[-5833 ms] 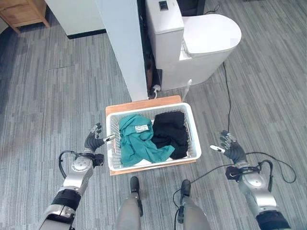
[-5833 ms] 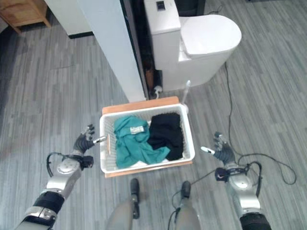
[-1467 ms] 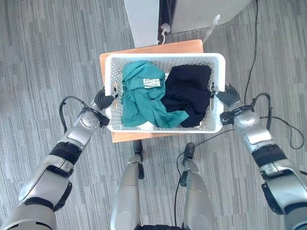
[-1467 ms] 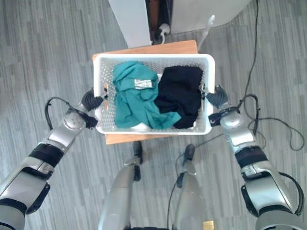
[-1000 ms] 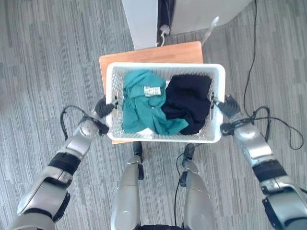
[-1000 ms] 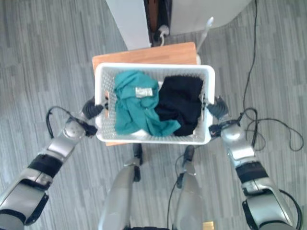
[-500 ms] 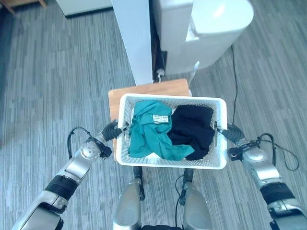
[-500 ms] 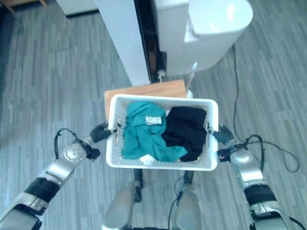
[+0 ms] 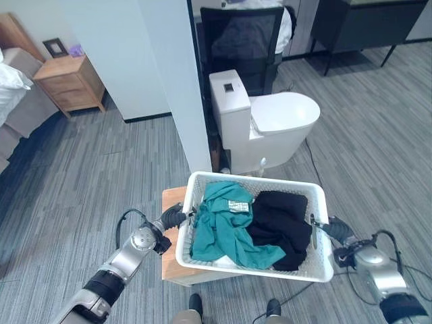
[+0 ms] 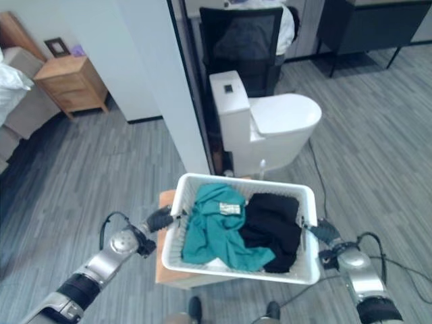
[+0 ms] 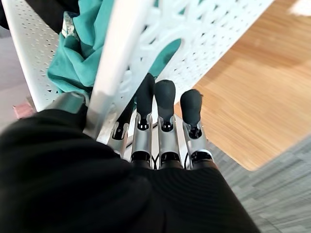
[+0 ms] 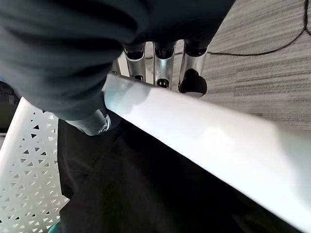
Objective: Grab the laundry basket,head to the washer,open it,put in the laundry and shut it.
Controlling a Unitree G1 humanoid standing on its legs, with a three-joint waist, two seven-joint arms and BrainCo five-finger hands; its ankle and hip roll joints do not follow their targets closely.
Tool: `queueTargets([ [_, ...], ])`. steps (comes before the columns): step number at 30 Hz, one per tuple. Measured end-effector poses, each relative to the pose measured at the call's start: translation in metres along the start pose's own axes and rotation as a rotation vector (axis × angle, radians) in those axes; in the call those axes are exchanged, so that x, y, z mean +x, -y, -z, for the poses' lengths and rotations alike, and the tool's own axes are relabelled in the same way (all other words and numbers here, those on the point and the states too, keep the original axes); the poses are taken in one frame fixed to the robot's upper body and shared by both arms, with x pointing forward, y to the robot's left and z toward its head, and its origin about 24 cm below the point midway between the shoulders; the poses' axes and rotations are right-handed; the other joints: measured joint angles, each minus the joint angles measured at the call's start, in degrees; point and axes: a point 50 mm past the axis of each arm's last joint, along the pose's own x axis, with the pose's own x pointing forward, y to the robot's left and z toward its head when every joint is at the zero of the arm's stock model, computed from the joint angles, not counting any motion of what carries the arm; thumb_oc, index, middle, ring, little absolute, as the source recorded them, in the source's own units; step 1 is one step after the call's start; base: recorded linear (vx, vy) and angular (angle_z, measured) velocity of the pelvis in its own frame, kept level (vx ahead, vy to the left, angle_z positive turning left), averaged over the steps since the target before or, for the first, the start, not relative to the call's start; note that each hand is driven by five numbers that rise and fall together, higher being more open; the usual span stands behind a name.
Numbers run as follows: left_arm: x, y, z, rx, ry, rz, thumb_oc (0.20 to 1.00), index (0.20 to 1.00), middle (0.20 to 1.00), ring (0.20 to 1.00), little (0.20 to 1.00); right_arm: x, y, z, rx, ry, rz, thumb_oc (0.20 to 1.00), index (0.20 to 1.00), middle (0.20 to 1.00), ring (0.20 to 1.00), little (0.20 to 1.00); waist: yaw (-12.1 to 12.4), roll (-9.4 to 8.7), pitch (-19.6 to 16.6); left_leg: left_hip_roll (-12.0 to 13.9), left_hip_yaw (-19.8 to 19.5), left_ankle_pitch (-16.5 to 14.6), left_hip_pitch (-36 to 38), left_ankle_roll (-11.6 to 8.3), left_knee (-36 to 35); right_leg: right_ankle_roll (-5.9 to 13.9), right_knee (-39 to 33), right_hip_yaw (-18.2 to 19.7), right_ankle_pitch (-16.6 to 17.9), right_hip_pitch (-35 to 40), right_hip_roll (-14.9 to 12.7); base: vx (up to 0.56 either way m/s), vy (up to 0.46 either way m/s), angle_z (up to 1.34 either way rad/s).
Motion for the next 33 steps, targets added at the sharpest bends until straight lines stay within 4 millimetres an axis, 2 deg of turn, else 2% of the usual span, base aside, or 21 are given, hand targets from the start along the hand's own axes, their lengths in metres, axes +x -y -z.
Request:
queueTargets([
  [5, 0.007, 0.018, 0.004, -0.034, -0.027, 0.038, 0.200, 0.200, 0.200, 0.200, 0.200, -0.007, 0.008, 0.009, -0.016, -0.034, 0.021, 0.200, 0.200, 0.200, 0.200, 0.200, -1.03, 1.07, -2.24, -0.09, 0.69, 0.24, -0.33, -0.01, -1.26, 0.20, -0.20, 1.44, -0.02, -1.88, 0.00, -0.07, 0.035, -0.10],
  [8, 0.013, 0.019, -0.003, -0.005, -0.014, 0.044, 0.200, 0.200, 0.200, 0.200, 0.200, -0.006, 0.016, 0.003, -0.032, -0.024, 0.043, 0.200, 0.200, 0.200, 0.200, 0.200, -0.93, 1.41, -2.70, -0.75, 1.35, 0.32, -3.66, -0.07, 0.60, 0.00, 0.13, 3.46, 1.40, -5.73, -0.10, -0.15, 0.113, -0.33],
  [9, 0.018, 0.016, -0.006, 0.000, -0.018, 0.031, 0.200, 0.200, 0.200, 0.200, 0.200, -0.001, 0.014, -0.001, -0.026, -0.016, 0.045, 0.200, 0.200, 0.200, 0.200, 0.200, -1.11, 0.41, -2.20, -1.64, -2.93, 0.14, -5.77, -0.07, 3.69, -0.17, 0.89, 5.46, 1.82, -7.94, -0.55, -0.11, 0.209, -0.58],
  [10, 0.020, 0.011, -0.005, 0.007, -0.031, 0.012, 0.200, 0.200, 0.200, 0.200, 0.200, 0.005, 0.010, -0.006, -0.018, -0.010, 0.047, 0.200, 0.200, 0.200, 0.200, 0.200, -0.24, -0.98, -1.31, -2.92, -9.53, 0.26, -6.90, 0.32, 6.36, -0.62, 2.17, 7.44, 1.72, -9.25, -1.60, -0.04, 0.236, -0.86],
  [12, 0.022, 0.014, 0.001, 0.022, -0.062, 0.020, 0.200, 0.200, 0.200, 0.200, 0.200, 0.008, 0.013, -0.014, -0.020, 0.005, 0.054, 0.200, 0.200, 0.200, 0.200, 0.200, 0.43, -1.83, -0.77, -6.05, -20.11, -3.25, -7.13, 1.50, 8.18, 0.03, 2.83, 12.14, 2.11, -10.21, -3.04, -0.06, 0.330, -1.05],
  [13, 0.025, 0.018, -0.003, 0.042, -0.054, 0.042, 0.200, 0.200, 0.200, 0.200, 0.200, 0.007, 0.019, -0.015, -0.033, 0.000, 0.068, 0.200, 0.200, 0.200, 0.200, 0.200, -1.01, -0.24, -0.88, -6.30, -19.68, -3.87, -5.62, 1.28, 6.66, 1.18, 3.11, 13.23, 2.02, -10.05, -3.11, -0.11, 0.398, -0.74],
  [14, 0.028, 0.017, -0.005, 0.047, -0.053, 0.039, 0.200, 0.200, 0.200, 0.200, 0.200, 0.009, 0.019, -0.018, -0.034, 0.002, 0.076, 0.200, 0.200, 0.200, 0.200, 0.200, -2.16, 0.17, -0.98, -6.63, -18.79, -6.47, -5.08, 0.52, 6.64, 1.98, 3.17, 14.17, 2.14, -10.13, -3.68, -0.16, 0.358, -0.63],
  [16, 0.032, 0.003, -0.007, 0.069, -0.071, -0.006, 0.200, 0.200, 0.200, 0.200, 0.200, 0.019, 0.014, -0.035, -0.049, 0.037, 0.068, 0.200, 0.200, 0.200, 0.200, 0.200, -2.10, -2.28, -0.27, -13.21, -18.44, -7.47, -3.43, 5.28, 6.14, 3.77, 4.31, 21.32, 4.37, -13.91, -6.88, -0.27, 0.229, -1.57],
  [17, 0.033, -0.013, -0.006, 0.099, -0.094, -0.043, 0.200, 0.200, 0.200, 0.200, 0.200, 0.035, 0.007, -0.061, -0.070, 0.078, 0.051, 0.200, 0.200, 0.200, 0.200, 0.200, -1.82, -2.59, 0.32, -14.99, -11.88, -7.48, -4.51, 7.14, 7.54, 1.38, 4.08, 21.24, 11.20, -18.67, -7.14, -0.32, 0.147, -2.68],
  [18, 0.034, -0.020, -0.005, 0.116, -0.111, -0.058, 0.200, 0.200, 0.200, 0.200, 0.200, 0.045, 0.002, -0.072, -0.077, 0.075, 0.051, 0.200, 0.200, 0.200, 0.200, 0.200, -0.46, -1.51, 0.78, -13.19, -7.33, -7.95, -5.32, 8.24, 7.99, -2.42, 3.24, 13.40, 14.46, -20.18, -6.78, -0.30, 0.127, -2.43],
  [19, 0.038, -0.022, -0.010, 0.120, -0.108, -0.064, 0.200, 0.200, 0.200, 0.200, 0.200, 0.044, 0.003, -0.068, -0.081, 0.063, 0.056, 0.200, 0.200, 0.200, 0.200, 0.200, -0.79, -0.62, 1.15, -13.20, -6.65, -8.23, -5.34, 8.20, 8.14, -1.90, 5.21, 6.66, 10.76, -18.83, -7.06, -0.31, 0.116, -1.35],
  [20, 0.040, -0.024, -0.018, 0.117, -0.079, -0.069, 0.200, 0.200, 0.200, 0.200, 0.200, 0.045, 0.006, -0.062, -0.080, 0.027, 0.065, 0.200, 0.200, 0.200, 0.200, 0.200, -1.49, 0.55, 1.19, -12.47, -5.07, -6.87, -5.31, 9.86, 8.70, -1.23, 8.22, 1.10, 5.20, -18.21, -7.73, -0.21, 0.072, -0.73],
  [21, 0.043, -0.028, -0.027, 0.131, -0.058, -0.072, 0.200, 0.200, 0.200, 0.200, 0.200, 0.050, 0.005, -0.057, -0.105, -0.029, 0.059, 0.200, 0.200, 0.200, 0.200, 0.200, -1.50, 1.69, 1.80, -10.98, -3.59, -6.69, -5.58, 10.00, 9.77, -0.80, 19.63, -4.00, -1.15, -19.57, -9.02, -0.23, 0.047, -0.71],
  [22, 0.045, -0.031, -0.032, 0.143, -0.050, -0.080, 0.200, 0.200, 0.200, 0.200, 0.200, 0.051, 0.001, -0.051, -0.120, -0.063, 0.045, 0.200, 0.200, 0.200, 0.200, 0.200, 0.24, 1.64, 1.91, -9.98, -2.62, -6.72, -5.04, 9.66, 9.57, 0.36, 30.01, -2.04, -5.30, -20.68, -9.37, -0.19, -0.012, -0.84],
  [24, 0.039, -0.041, -0.027, 0.153, -0.066, -0.103, 0.200, 0.200, 0.200, 0.200, 0.200, 0.056, -0.007, -0.055, -0.128, -0.061, 0.010, 0.200, 0.200, 0.200, 0.200, 0.200, 2.02, 0.38, 1.81, -8.77, 1.33, -5.79, -4.76, 9.49, 8.58, 1.80, 39.84, 1.72, -10.83, -19.02, -9.29, -0.23, -0.101, -0.93],
  [25, 0.036, -0.043, -0.016, 0.151, -0.102, -0.107, 0.200, 0.200, 0.200, 0.200, 0.200, 0.059, -0.012, -0.060, -0.129, -0.054, -0.010, 0.200, 0.200, 0.200, 0.200, 0.200, 4.21, -0.13, 1.76, -7.79, 3.94, -5.37, -3.89, 9.38, 7.97, 2.81, 44.16, 3.28, -12.72, -17.76, -9.07, -0.27, -0.224, -1.15],
  [26, 0.032, -0.042, -0.008, 0.146, -0.126, -0.106, 0.200, 0.200, 0.200, 0.200, 0.200, 0.061, -0.016, -0.065, -0.130, -0.043, -0.022, 0.200, 0.200, 0.200, 0.200, 0.200, 5.52, -0.54, 1.51, -7.06, 5.14, -5.22, -3.93, 9.35, 8.41, 4.70, 44.31, 2.93, -13.98, -14.01, -9.01, -0.29, -0.275, -1.03],
  [28, 0.029, -0.041, 0.001, 0.132, -0.146, -0.104, 0.200, 0.200, 0.200, 0.200, 0.200, 0.064, -0.018, -0.070, -0.131, -0.037, -0.033, 0.200, 0.200, 0.200, 0.200, 0.200, 7.92, -2.97, 0.20, -6.43, 5.97, -4.54, -6.04, 8.38, 9.66, 7.68, 37.16, 2.88, -16.87, -4.94, -8.98, -0.32, -0.337, -0.50],
  [29, 0.029, -0.041, 0.002, 0.128, -0.146, -0.105, 0.200, 0.200, 0.200, 0.200, 0.200, 0.066, -0.018, -0.074, -0.127, -0.033, -0.029, 0.200, 0.200, 0.200, 0.200, 0.200, 9.36, -3.57, 0.09, -5.57, 6.75, -4.20, -7.24, 7.87, 10.47, 7.78, 31.37, 3.16, -17.93, -2.35, -8.24, -0.22, -0.249, -0.55],
  [31, 0.027, -0.042, 0.004, 0.099, -0.146, -0.118, 0.200, 0.200, 0.200, 0.200, 0.200, 0.069, -0.020, -0.085, -0.126, -0.019, -0.029, 0.200, 0.200, 0.200, 0.200, 0.200, 11.98, -3.74, 0.05, -1.79, 7.37, -1.81, -9.94, 6.27, 11.08, 5.86, 18.52, 1.98, -18.73, 0.72, -3.42, -0.27, -0.447, -0.71],
  [33, 0.024, -0.039, 0.010, 0.066, -0.154, -0.131, 0.200, 0.200, 0.200, 0.200, 0.200, 0.070, -0.026, -0.079, -0.133, -0.038, -0.040, 0.200, 0.200, 0.200, 0.200, 0.200, 11.26, -3.33, -0.11, 2.44, 6.81, 3.50, -9.81, 5.69, 9.07, 4.04, 20.82, 1.83, -18.33, -1.24, 0.92, -0.30, -0.502, -0.46],
])
